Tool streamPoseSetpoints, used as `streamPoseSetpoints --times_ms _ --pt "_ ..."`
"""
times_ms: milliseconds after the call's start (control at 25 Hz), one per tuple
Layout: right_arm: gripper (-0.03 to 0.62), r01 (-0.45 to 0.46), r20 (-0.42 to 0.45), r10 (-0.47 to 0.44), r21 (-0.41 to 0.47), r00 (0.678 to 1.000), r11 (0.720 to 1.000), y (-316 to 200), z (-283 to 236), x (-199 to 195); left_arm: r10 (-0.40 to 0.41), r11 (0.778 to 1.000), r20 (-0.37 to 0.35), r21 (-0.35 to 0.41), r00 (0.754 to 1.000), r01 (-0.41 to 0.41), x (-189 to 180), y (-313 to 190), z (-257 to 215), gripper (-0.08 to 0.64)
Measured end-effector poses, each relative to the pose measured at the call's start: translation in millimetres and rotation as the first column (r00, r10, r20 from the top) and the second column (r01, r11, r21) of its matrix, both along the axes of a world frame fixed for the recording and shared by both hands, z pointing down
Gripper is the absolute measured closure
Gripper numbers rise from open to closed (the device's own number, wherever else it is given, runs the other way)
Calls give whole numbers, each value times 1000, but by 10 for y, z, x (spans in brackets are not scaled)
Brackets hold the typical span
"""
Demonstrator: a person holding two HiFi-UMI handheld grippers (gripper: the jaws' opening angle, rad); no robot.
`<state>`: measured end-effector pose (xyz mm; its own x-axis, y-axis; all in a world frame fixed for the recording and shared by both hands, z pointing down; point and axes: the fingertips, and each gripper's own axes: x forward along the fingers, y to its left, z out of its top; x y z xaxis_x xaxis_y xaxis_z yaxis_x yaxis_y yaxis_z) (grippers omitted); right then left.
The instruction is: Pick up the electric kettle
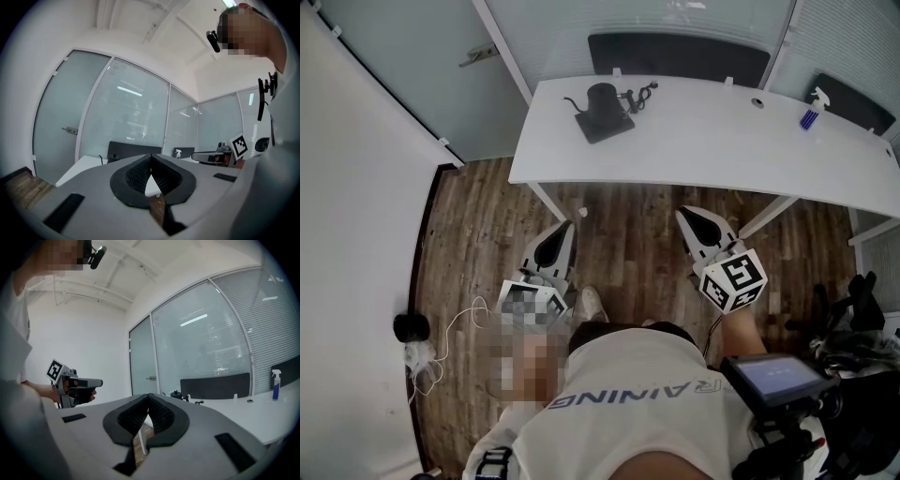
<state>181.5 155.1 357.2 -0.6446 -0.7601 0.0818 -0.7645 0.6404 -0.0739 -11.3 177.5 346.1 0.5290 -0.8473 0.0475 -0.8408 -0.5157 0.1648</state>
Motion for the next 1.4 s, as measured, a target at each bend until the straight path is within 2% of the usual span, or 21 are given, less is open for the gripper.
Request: streamPoseSetpoints --times_ms 240,400,600,880,1160,1400 --pt "581 -42 -30 42 1 999 999 -116 -61 -83 45 999 -26 -3 999 -45 -117 -280 11 543" --pt "580 -79 -44 78 -29 996 996 -323 7 -218 76 997 -66 -4 995 -77 -268 -589 45 543" --pt "580 -93 -72 90 -39 993 995 -739 30 -605 86 996 -83 -24 993 -88 -648 -1054 144 543" --pt "581 -92 -105 87 -48 991 995 -1383 89 -1262 113 994 -67 -3 991 -113 -1235 -1628 174 543" --pt "580 -124 -105 116 -66 988 990 -1859 149 -1825 121 991 -81 -39 989 -125 -1860 -2097 289 543" --pt "581 -128 -109 119 -85 987 988 -2043 220 -2105 133 989 -85 -55 987 -138 -2112 -2339 337 543"
